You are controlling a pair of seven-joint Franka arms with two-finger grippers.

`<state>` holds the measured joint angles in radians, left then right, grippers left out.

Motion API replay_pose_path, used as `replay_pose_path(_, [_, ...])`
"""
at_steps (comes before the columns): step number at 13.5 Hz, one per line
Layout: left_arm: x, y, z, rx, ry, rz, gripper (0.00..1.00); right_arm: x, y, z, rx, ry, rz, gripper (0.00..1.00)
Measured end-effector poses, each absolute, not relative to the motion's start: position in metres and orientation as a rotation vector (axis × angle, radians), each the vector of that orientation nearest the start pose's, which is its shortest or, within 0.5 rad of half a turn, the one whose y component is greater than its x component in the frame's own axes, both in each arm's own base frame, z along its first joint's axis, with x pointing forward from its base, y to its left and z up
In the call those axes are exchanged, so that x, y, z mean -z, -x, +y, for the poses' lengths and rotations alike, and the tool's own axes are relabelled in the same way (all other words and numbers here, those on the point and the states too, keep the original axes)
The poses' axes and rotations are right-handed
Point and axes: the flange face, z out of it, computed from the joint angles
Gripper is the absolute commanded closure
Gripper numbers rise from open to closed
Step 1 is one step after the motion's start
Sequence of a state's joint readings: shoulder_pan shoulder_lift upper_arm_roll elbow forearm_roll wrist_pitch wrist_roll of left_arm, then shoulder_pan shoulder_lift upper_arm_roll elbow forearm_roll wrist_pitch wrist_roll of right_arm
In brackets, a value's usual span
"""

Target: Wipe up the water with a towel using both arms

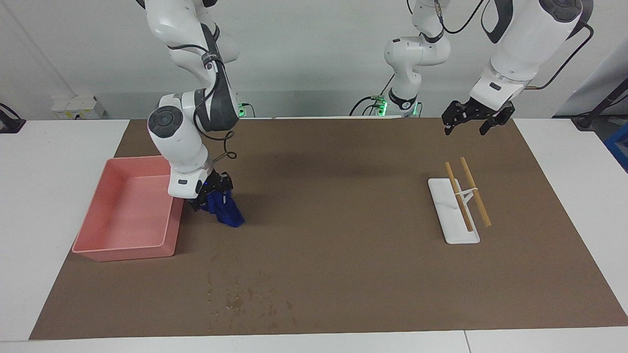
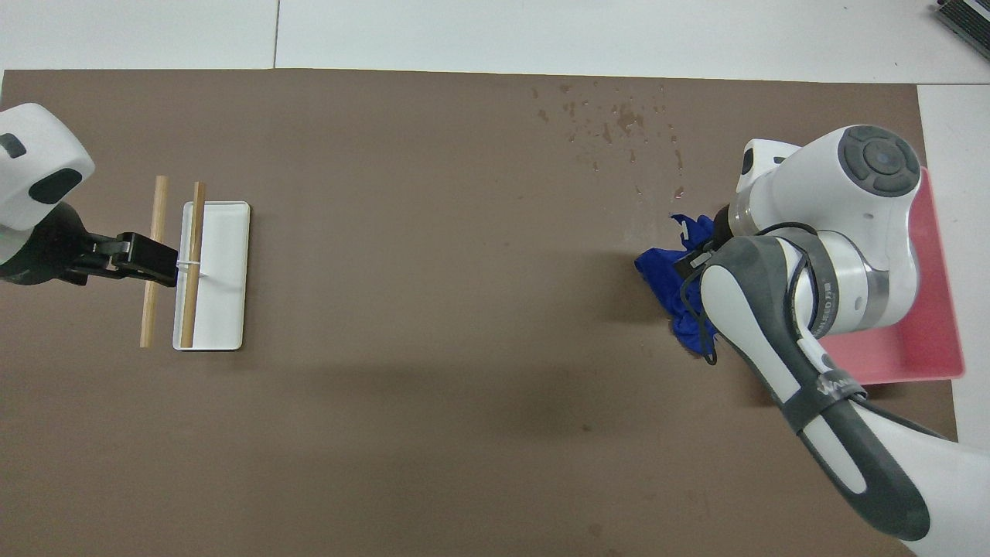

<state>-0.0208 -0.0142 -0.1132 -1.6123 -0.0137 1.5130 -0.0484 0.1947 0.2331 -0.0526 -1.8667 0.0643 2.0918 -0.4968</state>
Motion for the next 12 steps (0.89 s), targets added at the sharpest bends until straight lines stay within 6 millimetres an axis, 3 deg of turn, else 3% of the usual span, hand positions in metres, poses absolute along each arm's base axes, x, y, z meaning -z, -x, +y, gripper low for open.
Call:
replay_pose_path(9, [-0.608,-0.538,-0.074,-0.135,3.140,0.135,0.00,-0.346,-0.632,0.095,0.229,2.987,-0.928,1.00])
replay_pose_path(12, [-0.608,-0.538,-0.074,-0.135,3.140,0.135,0.00,-0.337,-0.660,0.092,0.312,3.004,-0.932,1.00])
